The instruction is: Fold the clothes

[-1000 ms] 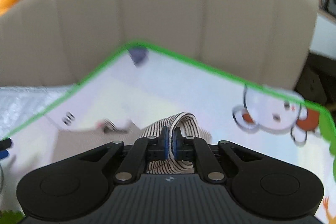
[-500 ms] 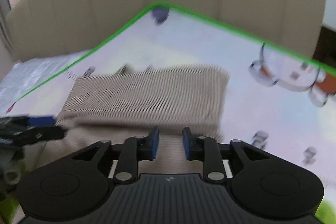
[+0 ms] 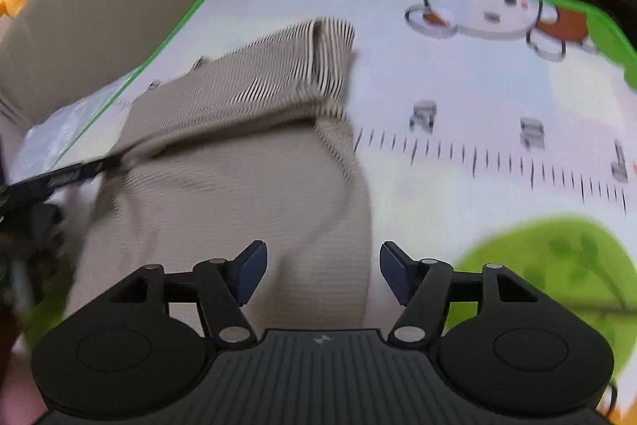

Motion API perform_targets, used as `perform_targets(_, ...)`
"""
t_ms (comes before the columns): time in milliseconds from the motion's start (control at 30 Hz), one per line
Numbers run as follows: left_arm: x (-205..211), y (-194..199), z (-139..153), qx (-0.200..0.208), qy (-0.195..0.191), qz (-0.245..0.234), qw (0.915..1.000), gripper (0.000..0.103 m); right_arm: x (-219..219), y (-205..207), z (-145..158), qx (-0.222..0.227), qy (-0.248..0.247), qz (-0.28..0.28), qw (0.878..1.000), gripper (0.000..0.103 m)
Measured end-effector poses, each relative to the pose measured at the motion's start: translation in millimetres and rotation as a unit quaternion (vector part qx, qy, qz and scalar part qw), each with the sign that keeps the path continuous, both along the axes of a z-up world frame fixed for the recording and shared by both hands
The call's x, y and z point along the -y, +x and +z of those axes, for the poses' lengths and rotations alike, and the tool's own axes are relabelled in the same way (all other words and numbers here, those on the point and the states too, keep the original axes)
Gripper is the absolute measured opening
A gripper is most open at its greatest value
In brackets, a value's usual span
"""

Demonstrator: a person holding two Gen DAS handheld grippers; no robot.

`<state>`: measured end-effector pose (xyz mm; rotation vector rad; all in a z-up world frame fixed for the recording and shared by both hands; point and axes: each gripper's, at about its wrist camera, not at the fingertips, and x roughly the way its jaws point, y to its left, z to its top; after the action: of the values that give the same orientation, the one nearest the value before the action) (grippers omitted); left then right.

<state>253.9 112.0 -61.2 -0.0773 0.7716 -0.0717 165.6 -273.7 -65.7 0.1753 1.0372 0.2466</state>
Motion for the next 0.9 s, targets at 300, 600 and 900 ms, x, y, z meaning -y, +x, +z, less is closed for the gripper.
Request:
perform_targets(300, -23, -5, 4, -0.018, -0.053, 0.043, 0.9975, 0.103, -24, -49, 5, -0.038, -0.011, 0.027, 0.999, 0.005)
perform_targets(600, -36, -8, 14, -0.01, -0.069, 0.07, 0.9951, 0.103, -2, -64, 71, -0.007, -0.09, 0.017, 0.996, 0.014)
perform_targets(900, -25, -9, 18, -0.007, -0.115, 0.034, 0.9928, 0.103, -21, -65, 40, 0.001, -0.04, 0.046, 0.998, 0.024)
